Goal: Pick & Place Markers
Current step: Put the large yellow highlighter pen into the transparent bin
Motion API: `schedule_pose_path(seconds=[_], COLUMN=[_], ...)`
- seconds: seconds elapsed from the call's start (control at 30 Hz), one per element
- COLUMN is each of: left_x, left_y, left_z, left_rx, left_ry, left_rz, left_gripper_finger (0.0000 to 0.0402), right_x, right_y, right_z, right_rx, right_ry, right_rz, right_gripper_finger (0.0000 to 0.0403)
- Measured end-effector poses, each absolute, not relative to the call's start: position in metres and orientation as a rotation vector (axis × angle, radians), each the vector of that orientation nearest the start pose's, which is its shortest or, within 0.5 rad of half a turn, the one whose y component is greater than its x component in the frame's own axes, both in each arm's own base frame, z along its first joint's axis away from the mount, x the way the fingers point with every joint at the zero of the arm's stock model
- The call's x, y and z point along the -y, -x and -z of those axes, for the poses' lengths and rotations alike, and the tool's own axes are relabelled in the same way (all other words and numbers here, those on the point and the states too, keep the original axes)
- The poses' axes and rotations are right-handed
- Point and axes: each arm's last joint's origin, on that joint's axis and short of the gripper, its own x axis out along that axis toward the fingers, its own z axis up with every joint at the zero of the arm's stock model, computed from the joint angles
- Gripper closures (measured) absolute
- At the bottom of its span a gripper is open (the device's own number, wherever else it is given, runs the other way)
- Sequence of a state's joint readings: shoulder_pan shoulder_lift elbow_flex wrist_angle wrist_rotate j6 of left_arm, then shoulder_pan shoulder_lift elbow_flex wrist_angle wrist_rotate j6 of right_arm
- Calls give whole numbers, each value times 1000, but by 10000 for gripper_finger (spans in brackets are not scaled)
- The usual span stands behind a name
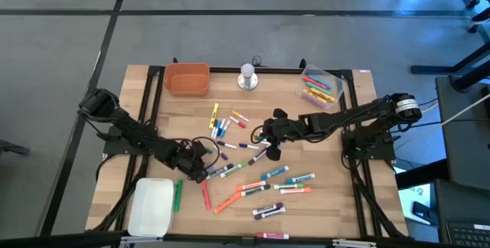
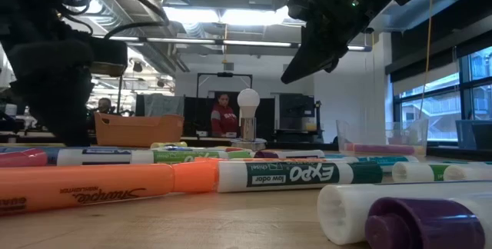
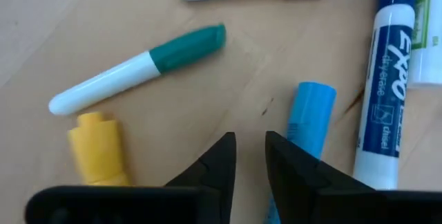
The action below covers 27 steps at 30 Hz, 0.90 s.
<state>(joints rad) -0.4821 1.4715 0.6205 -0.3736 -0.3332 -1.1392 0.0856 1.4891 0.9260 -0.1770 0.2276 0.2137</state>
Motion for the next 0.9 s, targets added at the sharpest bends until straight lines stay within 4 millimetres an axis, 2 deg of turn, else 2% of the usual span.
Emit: schedule_pose_path(seconds=[0.17,0.37,0.47,0.7,0.9], left_x=[96,90,85,69,61], left_y=[-216,-203,-188,-161,-157], left_z=[-147,-159,-155,-128,-123], left_rx=[-1105,-1218,-1287,-1403,-1404], left_ry=[544,382,342,448,497], left_rz=[-518,-689,-804,-964,-1014], left_gripper_finger=[326,312,293,257,241], right_x=[-20,-20,-19,-19,-18], right_y=[-308,-308,-308,-304,-297], right_z=[-222,-222,-222,-213,-195], right_rx=[-714,-713,-711,-738,-737], right_ry=[-83,-88,-86,-83,-113], right_rz=[211,213,240,254,265], right_gripper_finger=[399,388,387,397,392])
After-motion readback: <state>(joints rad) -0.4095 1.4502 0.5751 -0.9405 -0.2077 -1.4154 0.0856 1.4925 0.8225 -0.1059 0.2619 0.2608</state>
